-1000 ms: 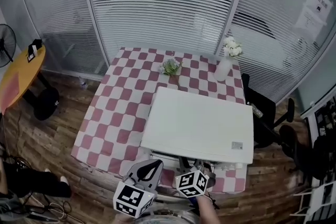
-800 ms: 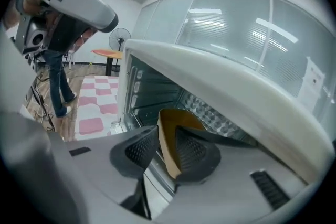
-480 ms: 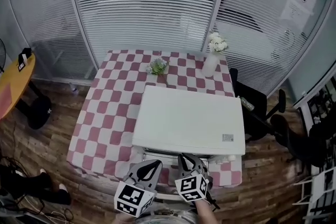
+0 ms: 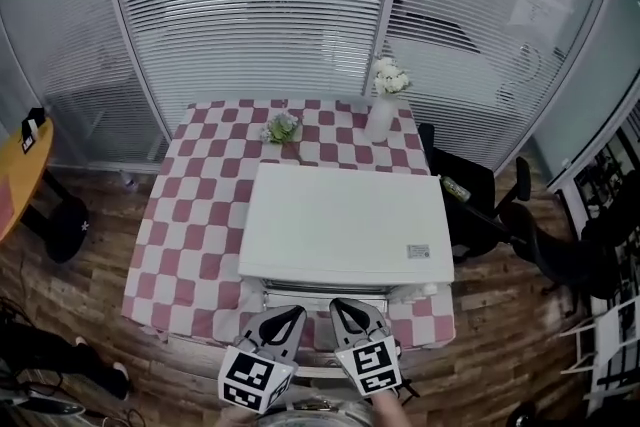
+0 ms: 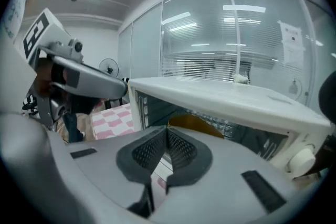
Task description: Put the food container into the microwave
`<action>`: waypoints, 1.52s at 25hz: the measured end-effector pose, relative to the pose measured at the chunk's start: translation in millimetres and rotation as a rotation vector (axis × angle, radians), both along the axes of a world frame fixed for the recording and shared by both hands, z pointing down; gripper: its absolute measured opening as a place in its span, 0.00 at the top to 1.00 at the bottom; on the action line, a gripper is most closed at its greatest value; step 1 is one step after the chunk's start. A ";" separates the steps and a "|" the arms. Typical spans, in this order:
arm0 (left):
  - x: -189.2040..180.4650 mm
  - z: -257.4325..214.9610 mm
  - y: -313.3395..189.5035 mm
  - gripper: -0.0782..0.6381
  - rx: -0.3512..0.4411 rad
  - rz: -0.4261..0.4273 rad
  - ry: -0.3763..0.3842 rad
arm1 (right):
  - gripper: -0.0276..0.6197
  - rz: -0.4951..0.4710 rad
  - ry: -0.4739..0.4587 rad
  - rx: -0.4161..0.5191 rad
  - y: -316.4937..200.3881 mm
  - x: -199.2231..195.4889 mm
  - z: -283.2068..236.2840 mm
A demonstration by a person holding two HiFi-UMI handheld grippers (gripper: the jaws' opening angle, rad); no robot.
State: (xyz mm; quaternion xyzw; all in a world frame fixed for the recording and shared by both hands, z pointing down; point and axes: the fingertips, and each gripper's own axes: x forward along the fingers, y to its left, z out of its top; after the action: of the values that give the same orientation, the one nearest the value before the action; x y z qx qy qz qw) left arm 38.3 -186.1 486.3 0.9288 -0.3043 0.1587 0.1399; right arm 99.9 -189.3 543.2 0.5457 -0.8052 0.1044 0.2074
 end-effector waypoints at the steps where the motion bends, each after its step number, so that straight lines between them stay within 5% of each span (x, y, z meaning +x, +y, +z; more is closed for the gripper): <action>1: 0.8 -1.5 0.6 0.87 0.003 0.003 0.002 | 0.97 0.001 -0.017 0.017 0.7 -1.5 -8.6; 16: 2.4 -56.2 -3.3 0.87 0.111 0.010 0.092 | 0.97 -0.026 -0.241 0.239 0.3 -19.1 -119.3; 25: 0.1 -98.9 -7.8 0.87 0.201 0.002 0.147 | 0.97 -0.076 -0.230 0.332 1.9 -26.1 -167.8; 38: -1.2 -103.0 -5.4 0.87 0.203 0.005 0.155 | 0.97 -0.092 -0.207 0.295 2.3 -31.8 -164.2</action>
State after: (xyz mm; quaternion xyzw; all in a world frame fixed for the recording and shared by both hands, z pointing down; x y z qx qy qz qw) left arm 37.1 -191.5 383.2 0.9484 -0.3048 0.0550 0.0677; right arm 68.1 -187.0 379.0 0.5193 -0.8528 0.0311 0.0458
